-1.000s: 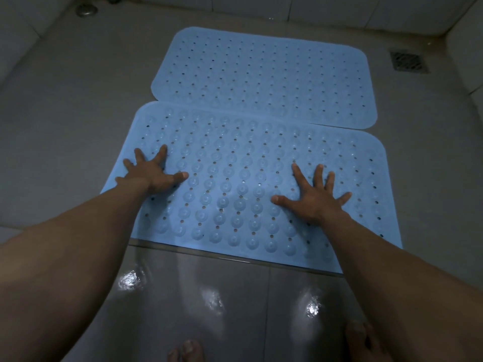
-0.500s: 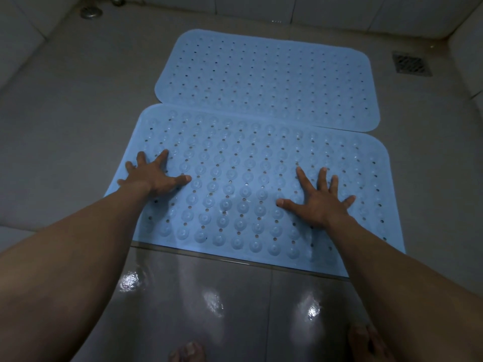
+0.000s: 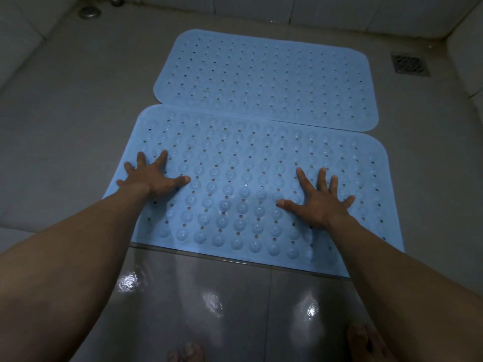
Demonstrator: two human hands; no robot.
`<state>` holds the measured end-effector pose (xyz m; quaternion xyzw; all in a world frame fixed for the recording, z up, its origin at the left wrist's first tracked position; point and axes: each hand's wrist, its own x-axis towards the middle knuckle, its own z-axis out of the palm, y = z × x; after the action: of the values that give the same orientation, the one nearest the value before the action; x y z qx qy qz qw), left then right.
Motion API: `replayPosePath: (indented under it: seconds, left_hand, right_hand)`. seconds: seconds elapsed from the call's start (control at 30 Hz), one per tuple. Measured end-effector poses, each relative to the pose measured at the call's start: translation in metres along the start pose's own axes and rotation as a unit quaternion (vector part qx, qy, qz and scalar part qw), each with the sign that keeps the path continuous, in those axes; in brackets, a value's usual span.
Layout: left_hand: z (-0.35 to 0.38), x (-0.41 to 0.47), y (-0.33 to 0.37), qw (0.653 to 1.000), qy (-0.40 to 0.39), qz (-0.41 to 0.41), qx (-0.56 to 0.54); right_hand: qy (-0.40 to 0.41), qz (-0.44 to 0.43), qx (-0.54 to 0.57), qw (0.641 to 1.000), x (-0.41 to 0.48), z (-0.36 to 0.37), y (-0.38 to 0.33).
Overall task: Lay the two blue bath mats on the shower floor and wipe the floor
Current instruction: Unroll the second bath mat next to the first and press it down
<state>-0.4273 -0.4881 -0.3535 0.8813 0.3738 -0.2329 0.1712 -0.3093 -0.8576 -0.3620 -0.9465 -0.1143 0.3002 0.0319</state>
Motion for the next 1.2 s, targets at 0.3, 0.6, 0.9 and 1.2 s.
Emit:
replayPosePath:
  seconds: [0.3,0.6,0.9,1.2]
  left_hand:
    - [0.002,0.000,0.001,1.000,0.004,-0.004,0.006]
    - [0.004,0.003,0.001,1.000,0.002,-0.006,0.007]
    - [0.000,0.013,-0.001,0.994,0.099,0.003,0.046]
    - [-0.022,0.058,0.005,0.987,0.142,0.072,0.020]
  right_hand:
    - [0.000,-0.006,-0.001,1.000,0.006,-0.002,0.003]
    - [0.007,-0.009,-0.006,1.000,0.004,-0.001,0.004]
    - [0.049,0.013,0.010,0.999,0.008,-0.004,-0.011]
    - [0.110,-0.071,-0.029,0.991,0.056,-0.019,-0.105]
